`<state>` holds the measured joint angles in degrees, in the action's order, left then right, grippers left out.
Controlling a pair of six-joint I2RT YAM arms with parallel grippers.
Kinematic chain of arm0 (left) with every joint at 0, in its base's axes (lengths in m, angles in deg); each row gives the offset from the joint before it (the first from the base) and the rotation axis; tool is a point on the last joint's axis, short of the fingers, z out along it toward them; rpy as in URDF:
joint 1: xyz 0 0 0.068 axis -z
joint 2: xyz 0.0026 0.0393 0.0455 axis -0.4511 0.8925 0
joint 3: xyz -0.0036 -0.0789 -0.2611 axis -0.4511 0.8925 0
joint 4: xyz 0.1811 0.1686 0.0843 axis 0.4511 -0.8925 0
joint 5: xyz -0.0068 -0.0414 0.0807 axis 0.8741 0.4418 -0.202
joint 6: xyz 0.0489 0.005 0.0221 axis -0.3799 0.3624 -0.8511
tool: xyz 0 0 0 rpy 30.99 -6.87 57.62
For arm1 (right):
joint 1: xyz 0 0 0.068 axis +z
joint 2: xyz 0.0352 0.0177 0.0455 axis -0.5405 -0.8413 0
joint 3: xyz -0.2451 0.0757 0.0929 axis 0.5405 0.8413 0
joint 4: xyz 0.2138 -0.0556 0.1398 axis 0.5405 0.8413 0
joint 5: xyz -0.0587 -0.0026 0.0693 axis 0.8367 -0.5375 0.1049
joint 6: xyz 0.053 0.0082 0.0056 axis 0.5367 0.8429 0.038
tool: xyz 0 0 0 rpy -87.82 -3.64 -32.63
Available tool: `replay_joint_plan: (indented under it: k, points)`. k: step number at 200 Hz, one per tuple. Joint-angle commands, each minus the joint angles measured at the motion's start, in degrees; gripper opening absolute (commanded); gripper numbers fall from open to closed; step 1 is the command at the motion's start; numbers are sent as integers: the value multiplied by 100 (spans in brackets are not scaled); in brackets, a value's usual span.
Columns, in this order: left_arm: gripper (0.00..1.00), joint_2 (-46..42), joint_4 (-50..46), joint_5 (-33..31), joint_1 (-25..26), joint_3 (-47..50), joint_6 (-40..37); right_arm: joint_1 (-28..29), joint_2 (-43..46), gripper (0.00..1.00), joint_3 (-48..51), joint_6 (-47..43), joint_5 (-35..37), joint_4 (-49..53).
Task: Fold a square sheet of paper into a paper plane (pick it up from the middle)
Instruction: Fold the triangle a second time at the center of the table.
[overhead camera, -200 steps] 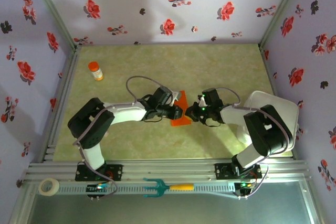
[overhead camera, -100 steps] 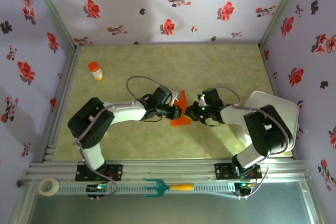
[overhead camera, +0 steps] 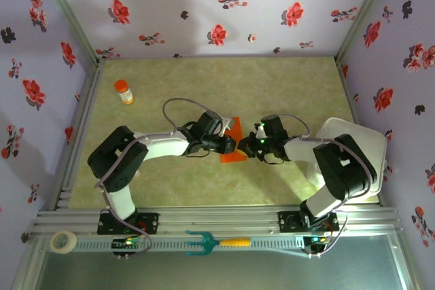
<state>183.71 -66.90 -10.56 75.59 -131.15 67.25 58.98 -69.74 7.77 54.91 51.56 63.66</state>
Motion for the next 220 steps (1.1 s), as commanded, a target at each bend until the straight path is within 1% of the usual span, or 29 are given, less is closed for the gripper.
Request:
replay_joint_plan:
  k: [1,35,58,96,135,147,182,220]
  points:
    - [17,4,135,-43,-53,105,90,37,-71,8,87,147,-42,-211]
    - [20,30,224,-29,-52,148,138,37,-93,8,125,220,-49,-334]
    - [20,65,263,-29,-53,159,151,36,-97,8,135,240,-74,-368]
    - [17,101,294,-28,-52,143,130,33,-106,8,144,255,-71,-374]
    - [12,150,259,-28,-87,105,64,28,-121,8,147,255,-80,-388]
    - [12,160,244,-35,-96,81,47,35,-123,8,144,254,-88,-378]
    - [18,188,241,-29,-112,10,-7,29,-106,8,149,247,-93,-379]
    - [19,243,252,22,-129,-39,-33,28,-119,8,153,247,-93,-385]
